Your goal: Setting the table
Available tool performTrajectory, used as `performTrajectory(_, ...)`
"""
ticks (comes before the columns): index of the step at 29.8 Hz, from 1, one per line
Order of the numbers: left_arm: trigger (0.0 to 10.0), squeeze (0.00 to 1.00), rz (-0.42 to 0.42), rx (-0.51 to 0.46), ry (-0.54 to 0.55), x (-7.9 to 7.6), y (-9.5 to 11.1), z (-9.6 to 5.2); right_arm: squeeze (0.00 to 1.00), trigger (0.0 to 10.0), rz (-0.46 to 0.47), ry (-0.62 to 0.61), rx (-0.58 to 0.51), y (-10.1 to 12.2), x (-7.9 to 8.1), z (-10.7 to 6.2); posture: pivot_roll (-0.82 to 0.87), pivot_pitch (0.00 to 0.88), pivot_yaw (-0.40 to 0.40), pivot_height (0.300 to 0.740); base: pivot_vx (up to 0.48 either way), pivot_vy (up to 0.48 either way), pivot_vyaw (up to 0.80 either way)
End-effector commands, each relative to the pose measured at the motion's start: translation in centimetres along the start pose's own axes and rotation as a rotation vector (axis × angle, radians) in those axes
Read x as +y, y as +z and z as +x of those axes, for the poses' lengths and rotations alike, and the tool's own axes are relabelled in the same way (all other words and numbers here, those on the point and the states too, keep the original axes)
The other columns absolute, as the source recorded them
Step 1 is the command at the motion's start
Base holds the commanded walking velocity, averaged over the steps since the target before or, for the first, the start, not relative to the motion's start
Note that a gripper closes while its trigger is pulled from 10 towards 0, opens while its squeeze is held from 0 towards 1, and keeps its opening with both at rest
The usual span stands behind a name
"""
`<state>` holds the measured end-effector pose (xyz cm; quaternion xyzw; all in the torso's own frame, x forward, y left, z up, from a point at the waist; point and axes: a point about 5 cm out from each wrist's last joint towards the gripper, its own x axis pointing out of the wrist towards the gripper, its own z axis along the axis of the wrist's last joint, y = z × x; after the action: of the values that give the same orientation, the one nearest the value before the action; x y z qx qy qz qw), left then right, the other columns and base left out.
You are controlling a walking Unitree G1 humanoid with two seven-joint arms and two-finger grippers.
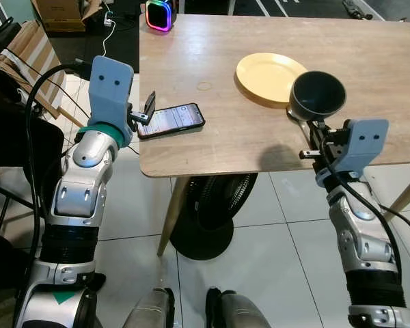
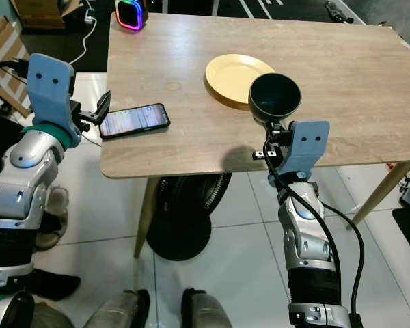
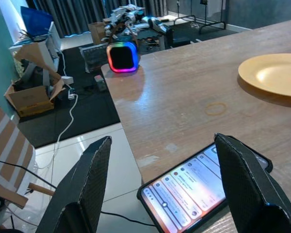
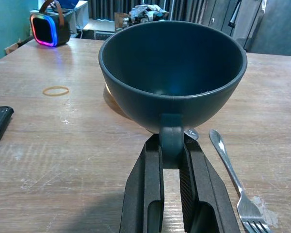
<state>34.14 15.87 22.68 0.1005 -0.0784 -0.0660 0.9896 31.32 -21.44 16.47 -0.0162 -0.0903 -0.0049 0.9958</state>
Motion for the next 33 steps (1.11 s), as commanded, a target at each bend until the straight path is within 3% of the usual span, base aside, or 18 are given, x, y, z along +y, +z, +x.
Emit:
performTrajectory(1, 10.0, 0.00, -0.004, 0.007, -0.004, -0.32, -0.28, 0.15, 0.00, 10.0, -0.001, -0.023, 0.011, -0.03, -0.31, 0.07, 0.04, 0.024, -0.018, 0.740, 0.000, 0.000, 0.00)
performTrajectory(6, 10.0, 0.00, -0.008, 0.006, -0.004, -0.37, -0.27, 0.20, 0.00, 10.0, 0.002, -0.026, 0.018, -0.11, -0.29, 0.05, 0.04, 0.024, -0.019, 0.740, 0.000, 0.000, -0.33)
performTrajectory(33, 10.0, 0.00, 0.008, 0.003, 0.000, -0.01, -0.46, 0.15, 0.00, 10.0, 0.016, -0.043, 0.040, -0.30, -0.20, 0.08, 0.04, 0.025, -0.016, 0.740, 0.000, 0.000, -0.80)
